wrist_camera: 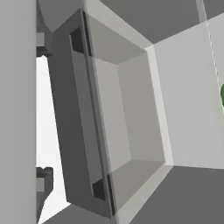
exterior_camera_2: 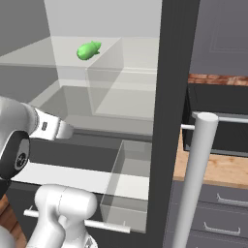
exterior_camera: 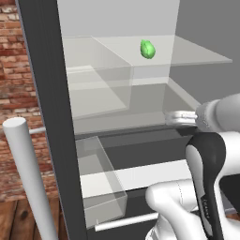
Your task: Place the cold items (corn and pear) from the fridge in one tupperware on the dining counter. Place the warm items (kebab skewer and hot dog) in the stove area in another tupperware.
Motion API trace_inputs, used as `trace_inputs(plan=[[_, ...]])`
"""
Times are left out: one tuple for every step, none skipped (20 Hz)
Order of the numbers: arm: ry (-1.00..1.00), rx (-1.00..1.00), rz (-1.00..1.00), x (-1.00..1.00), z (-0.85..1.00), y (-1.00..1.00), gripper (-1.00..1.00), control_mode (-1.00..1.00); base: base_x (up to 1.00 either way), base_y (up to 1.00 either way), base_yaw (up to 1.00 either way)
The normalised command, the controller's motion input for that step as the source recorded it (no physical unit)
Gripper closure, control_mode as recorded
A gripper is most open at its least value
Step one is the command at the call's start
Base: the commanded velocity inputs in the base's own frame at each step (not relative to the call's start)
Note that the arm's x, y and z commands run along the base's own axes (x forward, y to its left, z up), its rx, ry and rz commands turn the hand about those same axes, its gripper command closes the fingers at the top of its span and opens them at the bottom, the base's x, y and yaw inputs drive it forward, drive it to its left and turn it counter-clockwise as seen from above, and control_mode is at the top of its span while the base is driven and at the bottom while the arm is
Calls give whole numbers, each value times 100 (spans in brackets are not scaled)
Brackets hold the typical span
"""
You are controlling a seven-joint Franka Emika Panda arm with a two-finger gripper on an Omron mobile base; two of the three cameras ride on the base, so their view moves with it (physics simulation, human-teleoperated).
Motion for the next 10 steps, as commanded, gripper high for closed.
trace_inputs(plan=[[-29, -6, 0, 35, 100, 1, -100, -100, 0, 0, 0], [-11, -14, -3, 41, 97, 2, -100, -100, 0, 0, 0], [-2, -18, -4, 45, 92, 10, -100, -100, 0, 0, 0], [0, -25, -5, 42, 94, 12, -100, -100, 0, 0, 0], [0, -22, -4, 43, 95, 9, -100, -100, 0, 0, 0], [0, -25, -4, 40, 94, 6, -100, -100, 0, 0, 0], [0, -25, -3, 41, 93, 8, -100, -100, 0, 0, 0], [0, -29, -3, 43, 80, 8, -100, -100, 0, 0, 0], [0, -24, -4, 44, 66, 7, -100, -100, 0, 0, 0], [-4, -15, -3, 44, 56, 0, -100, -100, 0, 0, 0]])
